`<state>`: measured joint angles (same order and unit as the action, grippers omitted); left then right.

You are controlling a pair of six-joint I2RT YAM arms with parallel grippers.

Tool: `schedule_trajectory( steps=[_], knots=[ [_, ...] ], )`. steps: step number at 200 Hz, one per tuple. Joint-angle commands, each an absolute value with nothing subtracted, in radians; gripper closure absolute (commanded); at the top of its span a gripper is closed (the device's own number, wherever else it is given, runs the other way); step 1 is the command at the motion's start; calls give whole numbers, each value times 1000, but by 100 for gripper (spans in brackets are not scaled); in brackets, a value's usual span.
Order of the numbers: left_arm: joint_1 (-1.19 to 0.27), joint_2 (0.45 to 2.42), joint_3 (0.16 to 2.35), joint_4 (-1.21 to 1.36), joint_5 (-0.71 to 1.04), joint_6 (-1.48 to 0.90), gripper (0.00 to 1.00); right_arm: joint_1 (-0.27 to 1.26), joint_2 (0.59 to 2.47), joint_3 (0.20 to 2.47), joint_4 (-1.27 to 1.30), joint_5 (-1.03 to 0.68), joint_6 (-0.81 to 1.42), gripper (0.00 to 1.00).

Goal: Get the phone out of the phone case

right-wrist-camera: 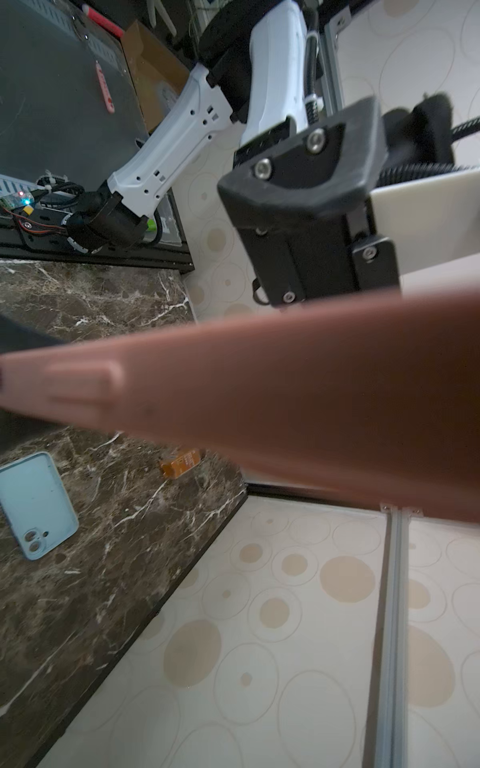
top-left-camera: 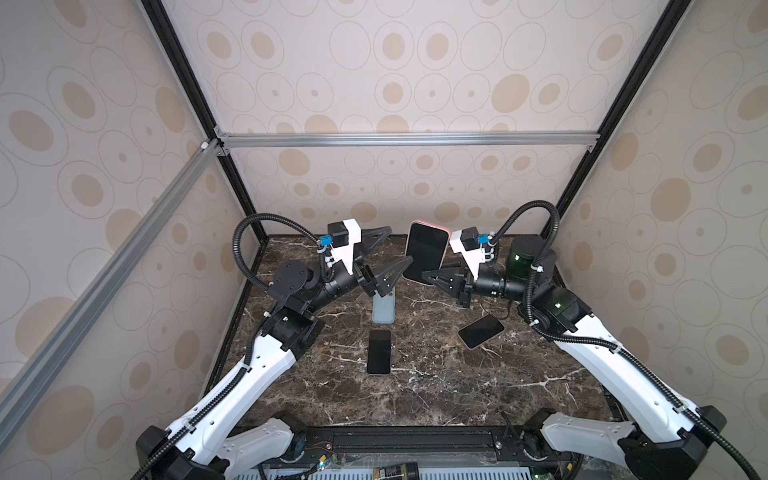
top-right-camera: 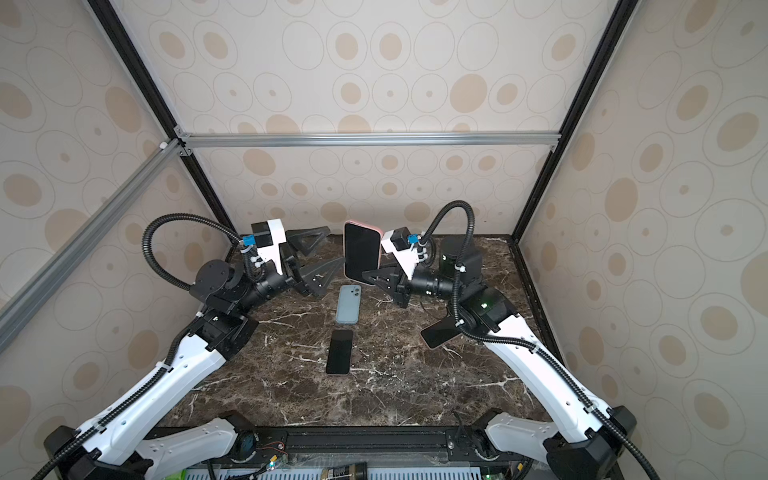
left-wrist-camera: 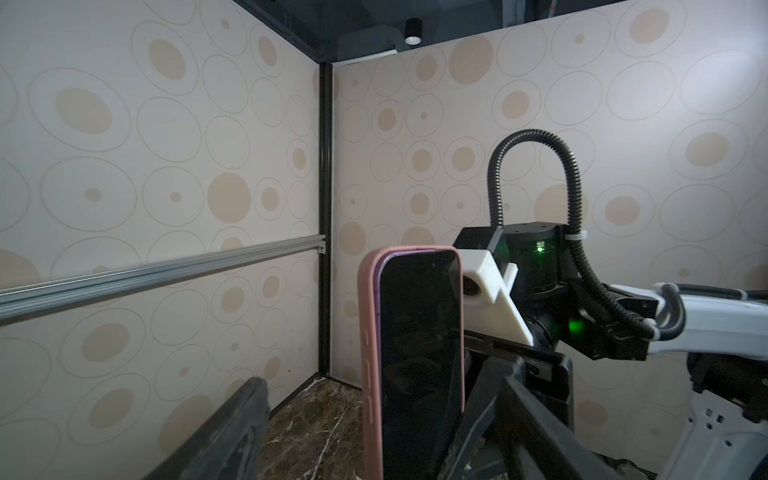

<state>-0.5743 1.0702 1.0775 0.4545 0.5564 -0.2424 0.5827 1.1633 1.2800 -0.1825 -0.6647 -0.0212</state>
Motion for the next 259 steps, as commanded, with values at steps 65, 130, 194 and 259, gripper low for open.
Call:
schedule_trajectory(
  steps=[65,130,194,259],
  knots=[
    [-782,1087,1189,251,161,209,22,587,1104,1303,-272,-501,-171,100],
    [-822,1101,1185,264,132,248,34,589,1088,1285,-296,-467,-200,100],
    [-838,1109,1192,260,117,255,46,601,1098,1295,-331,-467,-216,100],
    [-845,1120,1200,253,115,256,59,606,1092,1295,-346,-465,-228,100]
  ],
)
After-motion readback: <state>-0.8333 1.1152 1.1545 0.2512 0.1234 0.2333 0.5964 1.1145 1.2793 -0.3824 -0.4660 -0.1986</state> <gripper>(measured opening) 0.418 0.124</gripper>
